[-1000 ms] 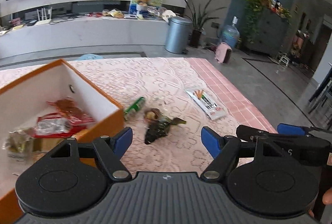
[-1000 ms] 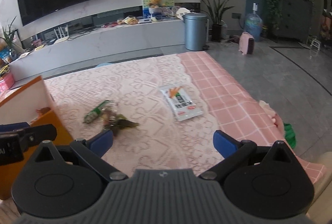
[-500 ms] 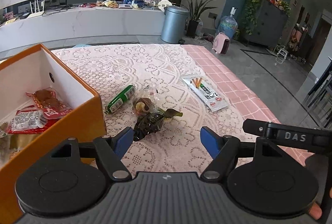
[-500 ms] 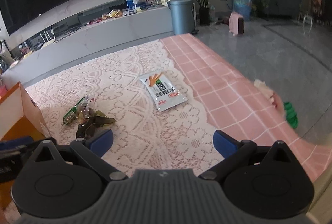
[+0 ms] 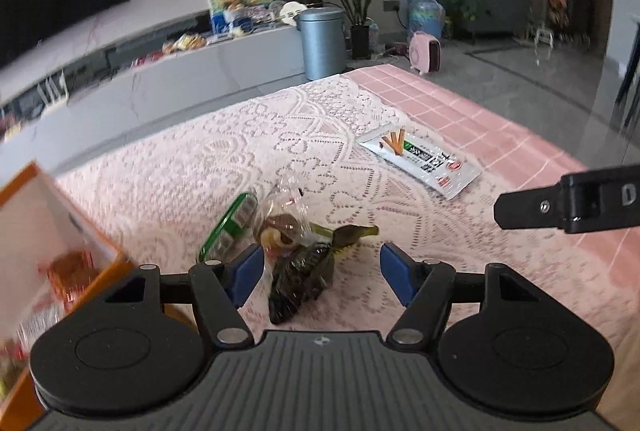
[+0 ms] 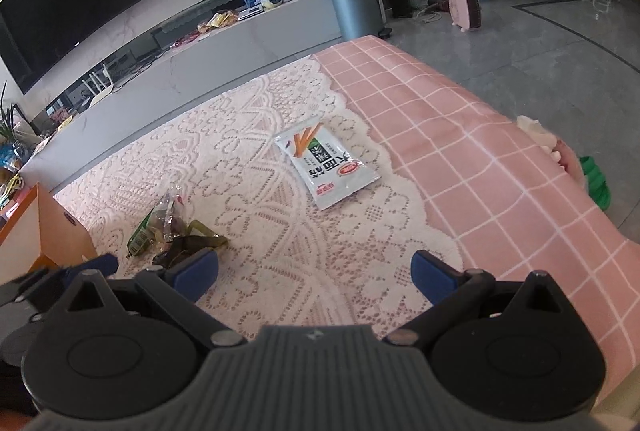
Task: Organize snacks
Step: 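Grasp the dark wrapped snack with the left tool while the right tool grasps the white breadstick packet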
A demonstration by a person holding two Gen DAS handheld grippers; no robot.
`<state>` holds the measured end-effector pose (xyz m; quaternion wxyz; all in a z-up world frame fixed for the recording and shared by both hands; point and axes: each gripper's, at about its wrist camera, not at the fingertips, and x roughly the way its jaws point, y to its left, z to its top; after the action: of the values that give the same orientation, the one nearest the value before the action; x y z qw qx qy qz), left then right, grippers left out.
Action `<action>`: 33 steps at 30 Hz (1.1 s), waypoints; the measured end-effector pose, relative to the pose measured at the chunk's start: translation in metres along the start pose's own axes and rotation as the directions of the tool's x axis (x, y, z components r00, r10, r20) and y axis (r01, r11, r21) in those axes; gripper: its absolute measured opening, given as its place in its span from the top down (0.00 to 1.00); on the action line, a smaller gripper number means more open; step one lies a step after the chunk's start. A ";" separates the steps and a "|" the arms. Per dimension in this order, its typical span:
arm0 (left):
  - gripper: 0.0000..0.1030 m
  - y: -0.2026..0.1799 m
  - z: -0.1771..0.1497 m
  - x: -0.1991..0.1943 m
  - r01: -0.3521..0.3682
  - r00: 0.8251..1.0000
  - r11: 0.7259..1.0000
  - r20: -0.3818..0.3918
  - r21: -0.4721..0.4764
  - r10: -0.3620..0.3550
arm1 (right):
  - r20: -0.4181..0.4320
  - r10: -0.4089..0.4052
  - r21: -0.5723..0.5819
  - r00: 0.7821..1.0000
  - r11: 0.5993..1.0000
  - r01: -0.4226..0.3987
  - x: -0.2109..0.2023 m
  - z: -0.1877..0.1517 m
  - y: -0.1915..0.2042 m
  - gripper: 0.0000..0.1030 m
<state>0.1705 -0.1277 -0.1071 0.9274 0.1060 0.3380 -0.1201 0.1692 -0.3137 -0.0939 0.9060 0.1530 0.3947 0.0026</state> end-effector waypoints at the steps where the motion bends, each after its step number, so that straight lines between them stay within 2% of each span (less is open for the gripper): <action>1: 0.24 -0.001 0.000 0.003 -0.002 1.000 1.000 -0.001 0.021 0.002 | -0.001 0.011 -0.004 1.000 1.000 -0.011 0.002 0.001 0.000 0.03; 4: 0.28 -0.002 -0.001 0.017 -0.005 1.000 0.998 -0.029 0.059 0.006 | -0.006 0.040 -0.008 0.999 0.999 -0.040 0.008 0.002 0.001 0.03; 8: 0.34 0.005 -0.003 0.034 0.000 0.997 0.999 -0.073 0.035 0.003 | -0.021 0.052 -0.005 0.998 0.999 -0.052 0.015 0.004 0.001 0.04; 10: 0.39 0.008 -0.004 0.040 0.008 0.996 1.000 -0.088 0.019 -0.006 | -0.025 0.058 0.002 0.998 0.998 -0.058 0.018 0.004 0.001 0.04; 12: 0.48 0.009 -0.005 0.045 0.010 0.994 1.000 -0.106 0.015 -0.009 | -0.021 0.058 0.014 0.998 0.998 -0.058 0.020 0.005 0.000 0.03; 17: 0.59 0.010 -0.006 0.048 0.012 0.994 1.000 -0.111 0.008 -0.011 | 0.000 0.041 0.004 0.999 0.999 -0.041 0.030 0.012 0.001 0.03; 21: 0.60 0.015 -0.003 0.043 0.027 0.993 0.999 -0.113 -0.027 -0.030 | 0.052 0.027 -0.105 0.998 0.994 -0.021 0.043 0.024 0.009 0.04; 24: 0.60 0.018 0.002 0.037 0.047 0.992 0.996 -0.112 -0.081 -0.056 | 0.042 0.026 -0.182 0.999 0.983 -0.018 0.061 0.037 0.010 0.04; 26: 0.60 0.020 0.007 0.033 0.065 0.991 0.992 -0.107 -0.111 -0.077 | 0.045 0.026 -0.247 0.999 0.969 -0.014 0.073 0.043 0.009 0.04; 28: 0.60 0.021 0.012 0.031 0.082 0.989 0.986 -0.108 -0.146 -0.098 | 0.062 -0.011 -0.313 0.998 0.949 0.030 0.085 0.046 0.011 0.05; 30: 0.60 0.022 0.016 0.029 0.096 0.987 0.979 -0.112 -0.182 -0.118 | 0.045 -0.004 -0.353 0.999 0.935 0.020 0.096 0.050 0.011 0.14; 33: 0.60 0.021 0.021 0.026 0.098 0.986 0.973 -0.111 -0.210 -0.123 | 0.009 0.002 -0.363 1.000 0.932 0.002 0.113 0.056 0.009 0.19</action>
<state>0.2089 -0.1171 -0.1063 0.9026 -0.0012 0.4105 -0.1296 0.2878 -0.3066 -0.1366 0.9205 -0.0171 0.3833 0.0747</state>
